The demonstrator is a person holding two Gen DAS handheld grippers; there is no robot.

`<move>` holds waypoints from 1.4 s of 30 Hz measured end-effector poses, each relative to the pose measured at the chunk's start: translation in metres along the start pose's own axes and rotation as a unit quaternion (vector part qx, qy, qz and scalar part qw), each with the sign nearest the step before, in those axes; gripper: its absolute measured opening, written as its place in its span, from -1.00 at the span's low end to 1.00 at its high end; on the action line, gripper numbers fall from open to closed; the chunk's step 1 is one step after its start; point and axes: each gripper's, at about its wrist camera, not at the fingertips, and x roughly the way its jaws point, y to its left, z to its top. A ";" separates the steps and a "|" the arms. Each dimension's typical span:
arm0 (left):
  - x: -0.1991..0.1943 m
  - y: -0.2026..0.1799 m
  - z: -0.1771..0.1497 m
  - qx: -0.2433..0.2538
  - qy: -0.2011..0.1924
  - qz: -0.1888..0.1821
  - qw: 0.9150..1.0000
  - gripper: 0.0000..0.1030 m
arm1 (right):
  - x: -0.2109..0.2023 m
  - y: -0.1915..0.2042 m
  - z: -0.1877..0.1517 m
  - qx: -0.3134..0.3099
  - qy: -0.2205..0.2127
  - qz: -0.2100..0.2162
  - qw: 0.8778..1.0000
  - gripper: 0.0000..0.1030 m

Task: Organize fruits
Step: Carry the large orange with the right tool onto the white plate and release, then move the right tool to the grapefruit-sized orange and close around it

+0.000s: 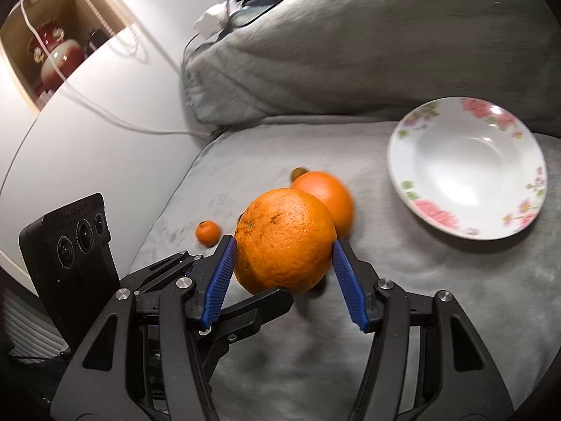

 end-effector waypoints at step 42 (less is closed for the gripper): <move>0.045 -0.029 0.030 0.030 0.004 -0.016 0.999 0.09 | -0.085 -0.108 0.027 0.079 -0.110 -0.111 0.984 0.45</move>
